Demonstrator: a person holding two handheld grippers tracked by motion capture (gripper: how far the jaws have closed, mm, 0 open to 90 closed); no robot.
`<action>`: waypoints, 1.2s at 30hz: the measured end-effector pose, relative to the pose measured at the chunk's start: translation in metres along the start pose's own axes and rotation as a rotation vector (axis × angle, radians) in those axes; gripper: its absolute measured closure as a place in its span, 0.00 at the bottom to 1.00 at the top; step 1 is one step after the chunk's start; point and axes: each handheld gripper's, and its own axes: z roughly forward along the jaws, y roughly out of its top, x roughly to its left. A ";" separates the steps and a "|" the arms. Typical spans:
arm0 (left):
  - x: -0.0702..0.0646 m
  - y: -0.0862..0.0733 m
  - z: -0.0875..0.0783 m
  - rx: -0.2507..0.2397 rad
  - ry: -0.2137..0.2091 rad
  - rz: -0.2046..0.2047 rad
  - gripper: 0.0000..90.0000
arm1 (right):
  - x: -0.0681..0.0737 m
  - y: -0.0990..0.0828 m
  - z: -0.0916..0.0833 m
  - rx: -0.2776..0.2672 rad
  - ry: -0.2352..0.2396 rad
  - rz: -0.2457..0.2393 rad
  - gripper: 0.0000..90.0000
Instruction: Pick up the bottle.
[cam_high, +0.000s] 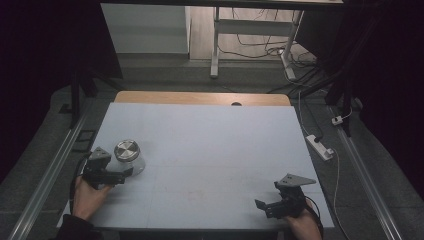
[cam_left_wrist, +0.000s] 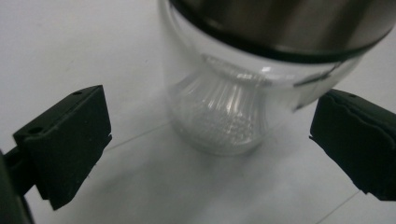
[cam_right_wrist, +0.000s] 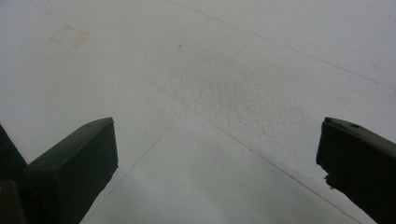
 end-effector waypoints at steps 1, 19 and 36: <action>-0.001 0.001 0.001 -0.001 0.003 0.010 0.00 | 0.000 0.000 0.000 0.000 0.000 0.000 0.00; -0.006 0.019 0.018 -0.023 -0.006 0.093 0.07 | 0.000 0.000 0.001 0.007 0.006 -0.002 0.00; -0.011 0.023 0.017 -0.006 0.000 0.100 0.17 | 0.001 0.000 0.001 0.009 0.006 -0.009 0.00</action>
